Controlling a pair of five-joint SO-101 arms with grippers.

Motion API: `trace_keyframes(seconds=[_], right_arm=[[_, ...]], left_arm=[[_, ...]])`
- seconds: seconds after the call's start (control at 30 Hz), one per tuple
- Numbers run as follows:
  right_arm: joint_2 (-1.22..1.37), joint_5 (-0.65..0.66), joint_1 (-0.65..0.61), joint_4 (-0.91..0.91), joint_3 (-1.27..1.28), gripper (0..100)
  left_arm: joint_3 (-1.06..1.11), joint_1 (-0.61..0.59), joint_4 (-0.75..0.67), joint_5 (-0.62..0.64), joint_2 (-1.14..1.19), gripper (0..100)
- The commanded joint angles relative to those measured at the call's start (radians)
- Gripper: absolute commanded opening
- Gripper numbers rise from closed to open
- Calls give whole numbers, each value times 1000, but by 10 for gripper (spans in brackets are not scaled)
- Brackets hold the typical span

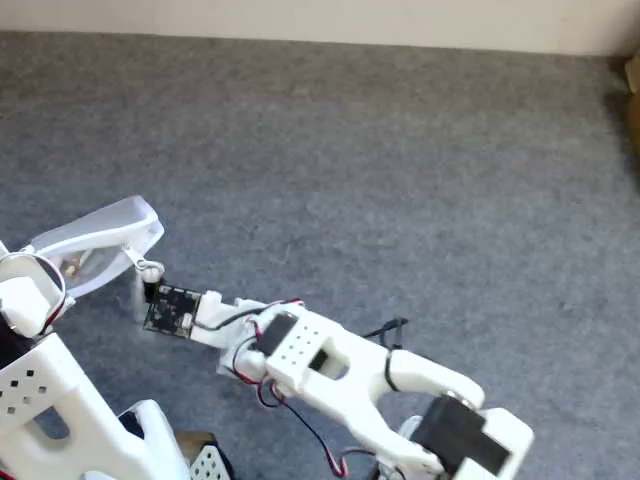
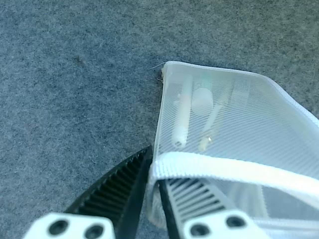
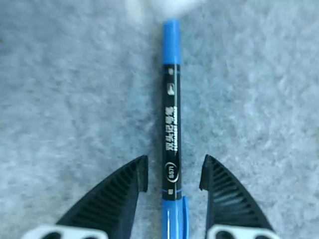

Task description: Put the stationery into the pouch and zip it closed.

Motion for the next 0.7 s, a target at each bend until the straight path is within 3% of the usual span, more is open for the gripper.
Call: trace_keyframes(seconds=[0.0,0.13,0.2,0.33,0.67], right_arm=[[44,-6,25,5,-87,163],[94,0,35,5,-97,82],[97,78,35,5,-91,3],[97,239,58,12,-81,8],[61,255,104,392,-81,5]], left_arm=[[-5,-18,-25,12,-7,6],[-5,-18,-25,12,-7,6],[-5,-18,-25,12,-7,6],[-5,-18,-25,12,-7,6],[-7,-12,-28,12,-7,6]])
